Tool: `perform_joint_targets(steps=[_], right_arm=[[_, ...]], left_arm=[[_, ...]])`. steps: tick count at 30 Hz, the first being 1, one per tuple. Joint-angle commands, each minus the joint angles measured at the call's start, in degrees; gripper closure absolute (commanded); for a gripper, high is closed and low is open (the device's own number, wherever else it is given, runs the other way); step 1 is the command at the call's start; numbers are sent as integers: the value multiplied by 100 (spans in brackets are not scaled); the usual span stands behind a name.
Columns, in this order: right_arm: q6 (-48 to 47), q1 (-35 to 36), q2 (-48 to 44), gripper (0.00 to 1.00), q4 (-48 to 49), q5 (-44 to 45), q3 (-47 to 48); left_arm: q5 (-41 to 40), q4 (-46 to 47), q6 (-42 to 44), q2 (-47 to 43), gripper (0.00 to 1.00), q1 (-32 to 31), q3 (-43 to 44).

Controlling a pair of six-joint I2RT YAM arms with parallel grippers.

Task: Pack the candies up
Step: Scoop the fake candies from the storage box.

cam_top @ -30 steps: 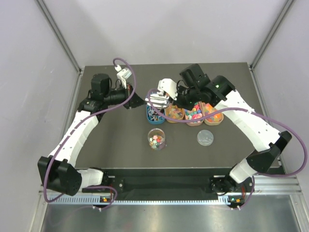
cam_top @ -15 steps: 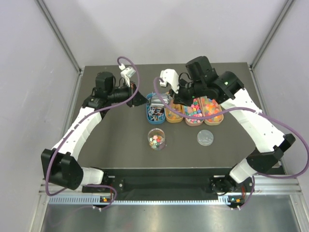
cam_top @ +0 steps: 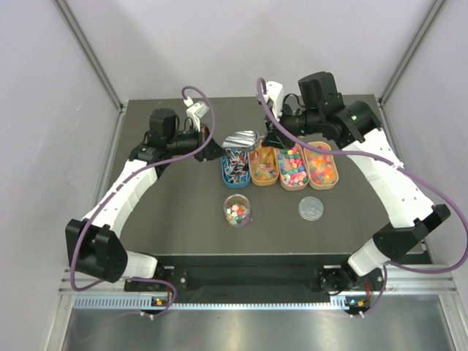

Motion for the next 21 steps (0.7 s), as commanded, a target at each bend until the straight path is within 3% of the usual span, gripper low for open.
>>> perform_joint_targets(steps=[1,8,14,21], right_arm=[[356,-40,72,100,428,-348,304],[155,-154,-59,100,402,154,-310],[49,-163,-95,100,367,215,-601],[145,-110,168,100,419,57,-233]], left_arm=[[-41,222,37,-63,100,-23,158],[-701,-631,1047,-300,100,21,588],[-569,-561,908,-283,100,65,817],[-331,-245,556,-142,100,12,615]])
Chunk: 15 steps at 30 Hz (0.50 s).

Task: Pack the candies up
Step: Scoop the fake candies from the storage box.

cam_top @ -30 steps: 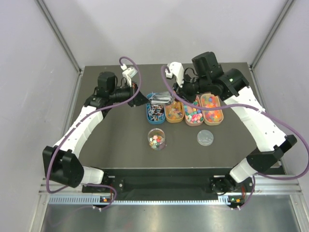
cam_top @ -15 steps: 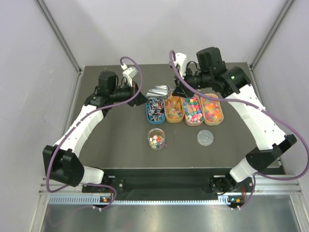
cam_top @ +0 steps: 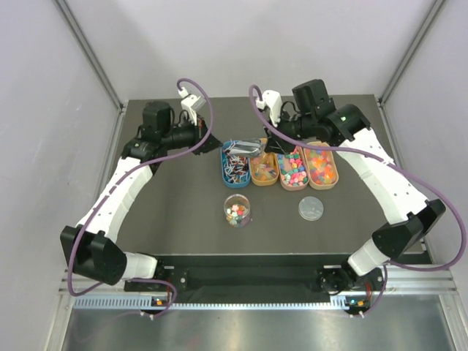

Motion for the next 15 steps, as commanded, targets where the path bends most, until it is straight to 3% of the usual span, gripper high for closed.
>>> perform_joint_targets(steps=[1,15], right_arm=[[28,54,156,100,244,-183,550],[115,168,358,100,235,-1211,1061]], left_arm=[[200,356,-164,-15,100,-36,-32],[138,515,-225,160,100,-71,-182]])
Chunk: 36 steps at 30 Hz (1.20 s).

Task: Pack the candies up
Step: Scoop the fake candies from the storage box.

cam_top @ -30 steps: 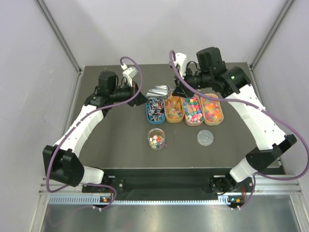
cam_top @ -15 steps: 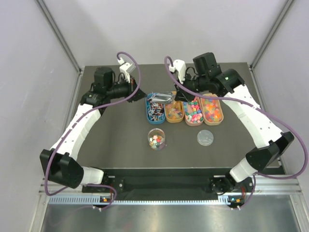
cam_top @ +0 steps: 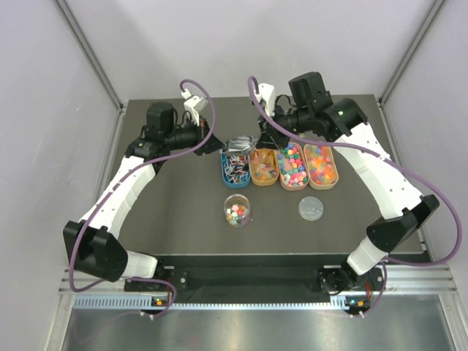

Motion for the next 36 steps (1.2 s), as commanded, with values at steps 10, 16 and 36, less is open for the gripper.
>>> perform_joint_targets(steps=[10,16,36], right_arm=[[622,59,168,100,565,-749,653],[1456,15,81,100,820,531,93],[3356,-714,-130,100,583,2890,-2229]], left_arm=[[31,388,-83,19,100,-19,-105],[-863,99,161,-69,93,34,218],[-3573,863,1402,-175,48,175,-1318]])
